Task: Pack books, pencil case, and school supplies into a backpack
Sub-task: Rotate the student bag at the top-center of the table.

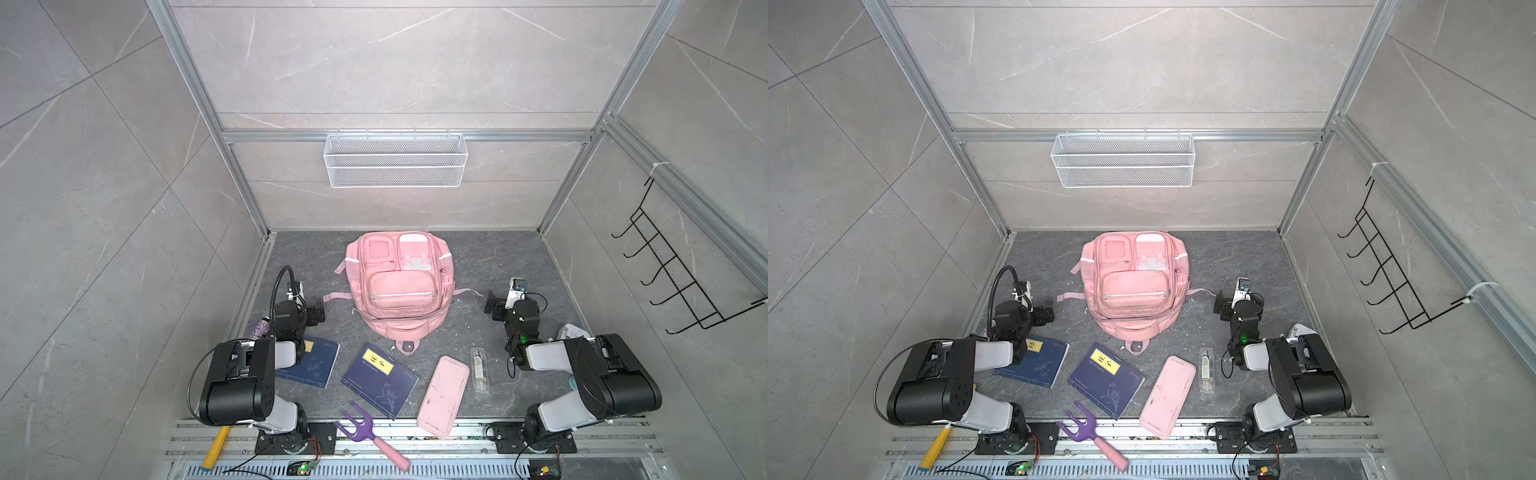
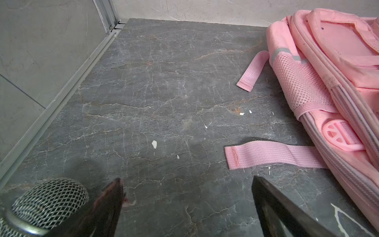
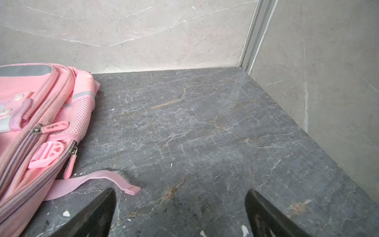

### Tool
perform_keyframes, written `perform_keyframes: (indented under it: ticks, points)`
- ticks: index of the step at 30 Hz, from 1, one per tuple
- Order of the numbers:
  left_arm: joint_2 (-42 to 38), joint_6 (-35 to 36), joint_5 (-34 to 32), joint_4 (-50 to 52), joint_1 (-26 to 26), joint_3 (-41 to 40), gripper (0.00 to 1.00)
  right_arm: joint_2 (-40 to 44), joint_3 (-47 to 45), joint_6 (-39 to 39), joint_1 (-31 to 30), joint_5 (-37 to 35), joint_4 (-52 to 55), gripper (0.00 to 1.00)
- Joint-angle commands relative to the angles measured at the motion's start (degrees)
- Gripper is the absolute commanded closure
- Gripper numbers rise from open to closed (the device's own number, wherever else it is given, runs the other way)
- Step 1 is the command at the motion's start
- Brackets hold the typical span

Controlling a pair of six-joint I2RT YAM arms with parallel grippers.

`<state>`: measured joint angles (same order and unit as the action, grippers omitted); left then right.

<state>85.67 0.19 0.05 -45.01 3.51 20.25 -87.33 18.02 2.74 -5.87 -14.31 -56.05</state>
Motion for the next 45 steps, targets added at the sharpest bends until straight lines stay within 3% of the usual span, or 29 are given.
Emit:
perform_keyframes:
  ticks: [1, 24, 27, 31, 35, 37, 40, 43, 45]
  points:
    - [-0.06, -0.55, -0.74, -1.05, 0.16, 1.34, 0.0, -0.47, 0.27, -0.72, -0.28, 0.06, -1.03, 0.0]
    - [-0.06, -0.75, 0.13, -1.12, 0.59, 1.37, 0.0, -0.39, 0.63, -0.41, -0.28, 0.68, -0.1, 0.0]
    - [-0.08, -0.81, 0.22, -1.09, 0.71, 1.28, 0.0, 0.08, 1.53, 1.14, 2.13, 5.02, 2.56, 0.0]
    - [-0.06, -0.85, 0.31, -0.9, 0.8, 1.37, 0.0, -0.08, 1.49, 0.71, 2.36, 5.24, 1.94, 0.0]
    - [-1.01, -1.05, -3.34, -1.27, 0.15, 0.87, 0.0, 0.93, 1.87, 0.2, 1.46, 2.51, 2.97, 0.0]
    - [-4.97, -0.71, -8.9, 0.43, -2.27, 0.43, 0.0, 4.48, 4.02, -0.58, -1.18, -3.72, 10.45, 0.0]
    - [-13.88, 0.48, -16.82, 14.31, -8.77, 3.74, 0.0, 7.85, 11.52, 4.02, -4.43, -17.94, 28.14, 0.0]
    - [-19.63, -4.32, -18.95, 19.13, -13.08, 4.85, 0.0, 7.91, 23.1, 19.41, -5.07, -33.23, 51.47, 0.0]
    - [-21.82, -12.15, -18.97, 27.18, -14.27, 8.39, 0.0, 4.74, 35.6, 33.57, -4.93, -36.57, 72.95, 0.0]
